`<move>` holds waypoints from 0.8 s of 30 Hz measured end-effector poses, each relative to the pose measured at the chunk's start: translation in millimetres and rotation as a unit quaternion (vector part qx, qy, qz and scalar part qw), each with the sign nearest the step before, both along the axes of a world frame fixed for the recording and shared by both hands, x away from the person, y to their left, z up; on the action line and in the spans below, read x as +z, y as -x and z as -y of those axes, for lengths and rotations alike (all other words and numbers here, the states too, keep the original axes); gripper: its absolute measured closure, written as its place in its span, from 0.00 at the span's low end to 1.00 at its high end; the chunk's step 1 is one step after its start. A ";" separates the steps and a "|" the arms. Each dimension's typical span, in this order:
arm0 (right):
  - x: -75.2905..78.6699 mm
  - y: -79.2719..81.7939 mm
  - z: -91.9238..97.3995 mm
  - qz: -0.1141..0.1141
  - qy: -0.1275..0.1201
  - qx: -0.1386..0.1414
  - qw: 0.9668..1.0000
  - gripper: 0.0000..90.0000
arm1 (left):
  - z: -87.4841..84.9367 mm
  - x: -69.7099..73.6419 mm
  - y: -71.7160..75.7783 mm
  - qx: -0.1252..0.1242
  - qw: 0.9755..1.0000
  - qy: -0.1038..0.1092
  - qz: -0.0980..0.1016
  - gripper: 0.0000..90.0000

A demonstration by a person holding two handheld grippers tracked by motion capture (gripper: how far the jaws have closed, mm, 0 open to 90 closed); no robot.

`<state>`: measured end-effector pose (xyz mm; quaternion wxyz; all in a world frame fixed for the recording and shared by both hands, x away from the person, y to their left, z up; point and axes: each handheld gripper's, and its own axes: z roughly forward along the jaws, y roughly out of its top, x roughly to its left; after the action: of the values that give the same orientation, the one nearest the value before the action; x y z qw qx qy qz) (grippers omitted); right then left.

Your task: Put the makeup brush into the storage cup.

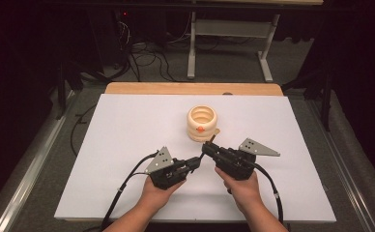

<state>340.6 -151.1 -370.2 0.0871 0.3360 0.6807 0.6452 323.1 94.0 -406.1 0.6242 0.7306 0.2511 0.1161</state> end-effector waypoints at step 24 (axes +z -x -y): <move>-0.4 0.2 -1.4 -0.005 -0.003 0.015 1.000 0.95 | 2.0 -1.0 -0.2 0.001 1.000 -0.012 0.003 0.94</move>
<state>340.4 -149.7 -370.5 0.0725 0.3291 0.6840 0.6470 323.3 92.1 -407.1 0.6157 0.7377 0.2487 0.1216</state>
